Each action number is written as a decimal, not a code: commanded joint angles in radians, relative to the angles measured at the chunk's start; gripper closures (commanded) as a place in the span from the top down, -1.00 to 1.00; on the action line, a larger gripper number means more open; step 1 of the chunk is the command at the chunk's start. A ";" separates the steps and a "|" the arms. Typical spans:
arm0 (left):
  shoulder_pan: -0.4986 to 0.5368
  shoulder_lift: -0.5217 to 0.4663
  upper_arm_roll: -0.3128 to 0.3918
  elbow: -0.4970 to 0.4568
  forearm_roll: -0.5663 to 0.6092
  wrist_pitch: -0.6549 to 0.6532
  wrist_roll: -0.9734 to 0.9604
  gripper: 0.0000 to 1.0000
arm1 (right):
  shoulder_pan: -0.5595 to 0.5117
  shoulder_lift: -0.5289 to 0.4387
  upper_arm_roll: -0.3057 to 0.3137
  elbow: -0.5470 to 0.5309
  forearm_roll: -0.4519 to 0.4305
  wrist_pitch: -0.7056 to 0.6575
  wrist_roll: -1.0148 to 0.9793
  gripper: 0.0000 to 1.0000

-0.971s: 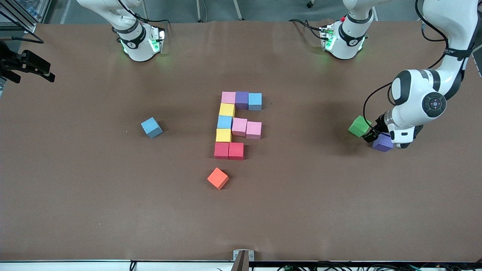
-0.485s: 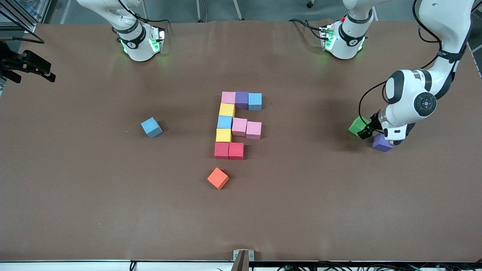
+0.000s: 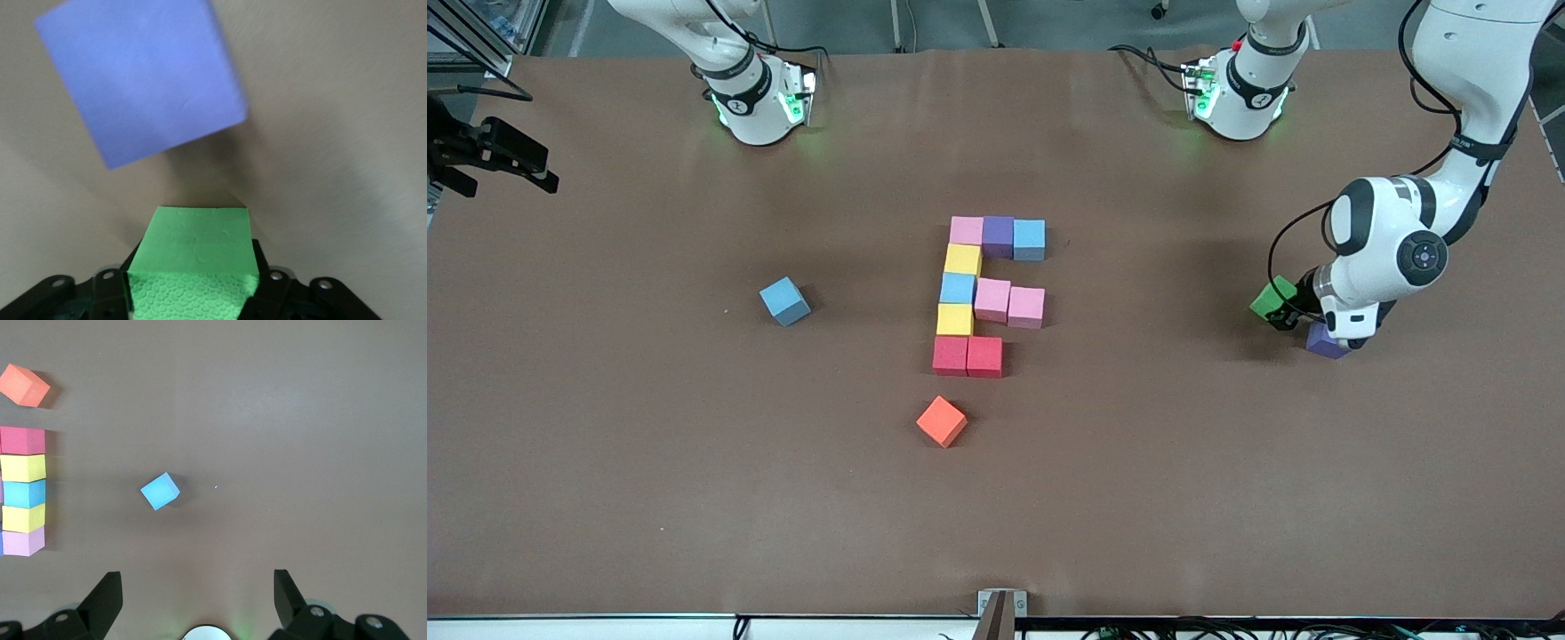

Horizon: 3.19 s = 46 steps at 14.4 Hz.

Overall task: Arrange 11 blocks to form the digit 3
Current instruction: 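Carry the green cube beside the hot pink cube with the left gripper, then lower the green cube onto the table and open the left gripper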

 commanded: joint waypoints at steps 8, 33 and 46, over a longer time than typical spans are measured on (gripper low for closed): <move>-0.299 0.239 -0.035 0.462 -0.023 -0.028 -0.433 -0.62 | 0.008 -0.037 0.006 -0.035 0.000 0.002 0.054 1.00; -0.699 0.507 -0.024 0.810 -0.017 -0.059 -1.321 -0.65 | 0.006 -0.035 0.004 -0.035 0.001 0.016 0.046 1.00; -0.736 0.522 -0.021 0.810 0.046 -0.039 -1.349 -0.62 | 0.009 -0.035 0.006 -0.037 0.006 0.030 0.046 1.00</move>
